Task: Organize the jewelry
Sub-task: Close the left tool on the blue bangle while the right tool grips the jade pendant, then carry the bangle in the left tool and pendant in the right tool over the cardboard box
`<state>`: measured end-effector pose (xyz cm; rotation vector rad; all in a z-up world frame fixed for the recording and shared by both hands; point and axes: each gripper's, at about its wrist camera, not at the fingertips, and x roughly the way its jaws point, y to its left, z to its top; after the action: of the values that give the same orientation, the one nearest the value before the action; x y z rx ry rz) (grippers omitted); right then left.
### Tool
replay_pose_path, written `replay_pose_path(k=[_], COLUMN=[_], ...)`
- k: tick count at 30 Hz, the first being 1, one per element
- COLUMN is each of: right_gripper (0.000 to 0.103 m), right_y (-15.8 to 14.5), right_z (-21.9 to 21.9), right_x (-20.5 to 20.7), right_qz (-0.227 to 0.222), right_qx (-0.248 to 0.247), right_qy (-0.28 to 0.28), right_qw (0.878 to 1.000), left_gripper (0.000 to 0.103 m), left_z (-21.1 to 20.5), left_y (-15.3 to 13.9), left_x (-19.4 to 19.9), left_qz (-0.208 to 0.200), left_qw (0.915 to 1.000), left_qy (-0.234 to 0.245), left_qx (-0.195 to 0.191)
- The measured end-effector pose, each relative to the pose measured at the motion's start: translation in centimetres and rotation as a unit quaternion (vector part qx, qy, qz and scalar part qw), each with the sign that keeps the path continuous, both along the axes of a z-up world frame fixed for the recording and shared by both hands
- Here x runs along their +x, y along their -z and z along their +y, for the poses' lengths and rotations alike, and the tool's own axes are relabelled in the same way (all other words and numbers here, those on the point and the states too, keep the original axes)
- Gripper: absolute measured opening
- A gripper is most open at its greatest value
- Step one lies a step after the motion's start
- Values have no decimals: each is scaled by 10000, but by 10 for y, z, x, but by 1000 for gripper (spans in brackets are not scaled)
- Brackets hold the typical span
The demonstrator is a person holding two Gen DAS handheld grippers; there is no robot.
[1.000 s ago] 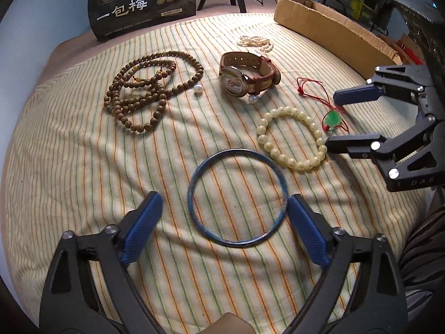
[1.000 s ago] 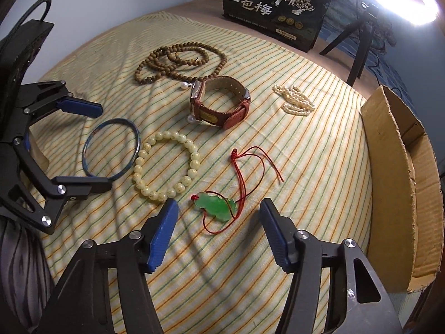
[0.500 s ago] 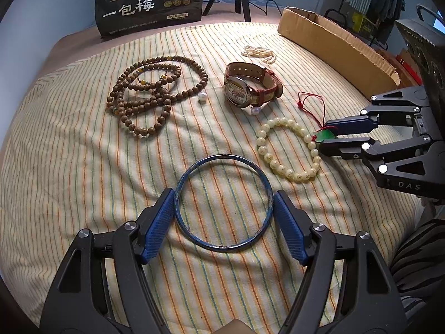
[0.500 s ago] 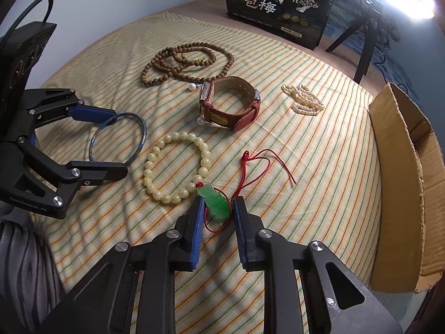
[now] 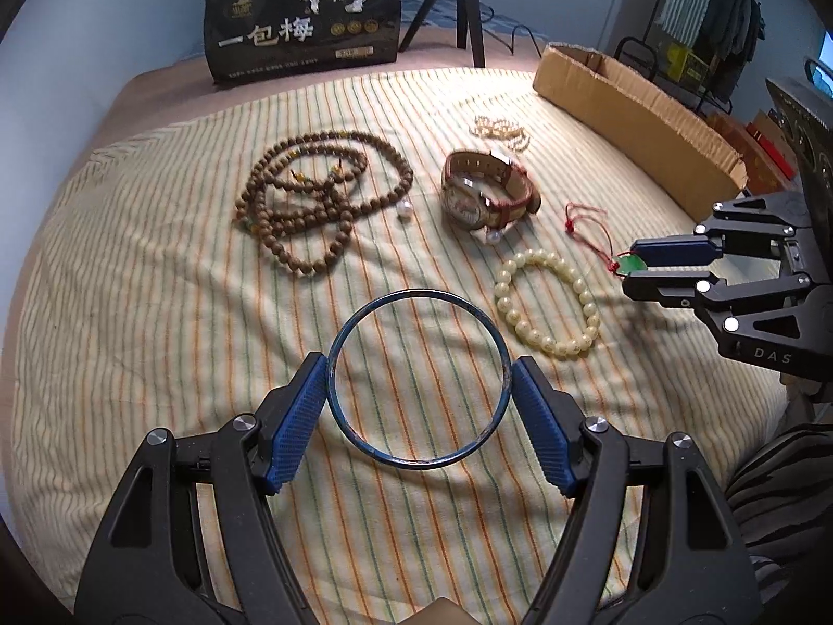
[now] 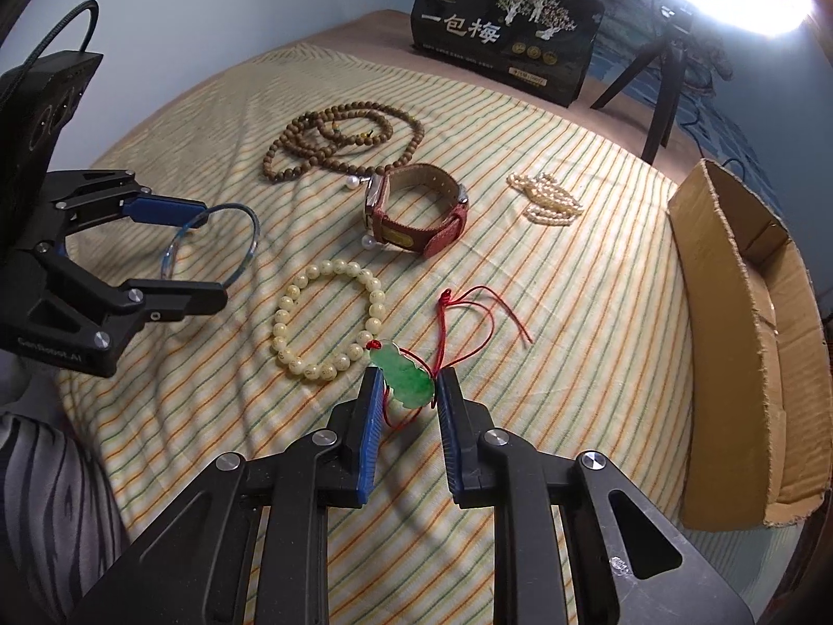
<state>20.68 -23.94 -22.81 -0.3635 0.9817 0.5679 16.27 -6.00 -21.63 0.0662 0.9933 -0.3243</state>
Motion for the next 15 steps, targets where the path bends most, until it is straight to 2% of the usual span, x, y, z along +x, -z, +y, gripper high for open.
replay_pose_path(k=[15], right_gripper=[19], right_y=[-58], right_z=[-33], right_x=[-18], right_qz=[-625], right_qx=[398], right_qy=[285], right_qw=[9968], left_gripper=[74], left_z=[-14], left_y=[-63], left_x=[6], left_qz=[-631], left_qw=[9977], left_qy=[123], left_qx=[-201])
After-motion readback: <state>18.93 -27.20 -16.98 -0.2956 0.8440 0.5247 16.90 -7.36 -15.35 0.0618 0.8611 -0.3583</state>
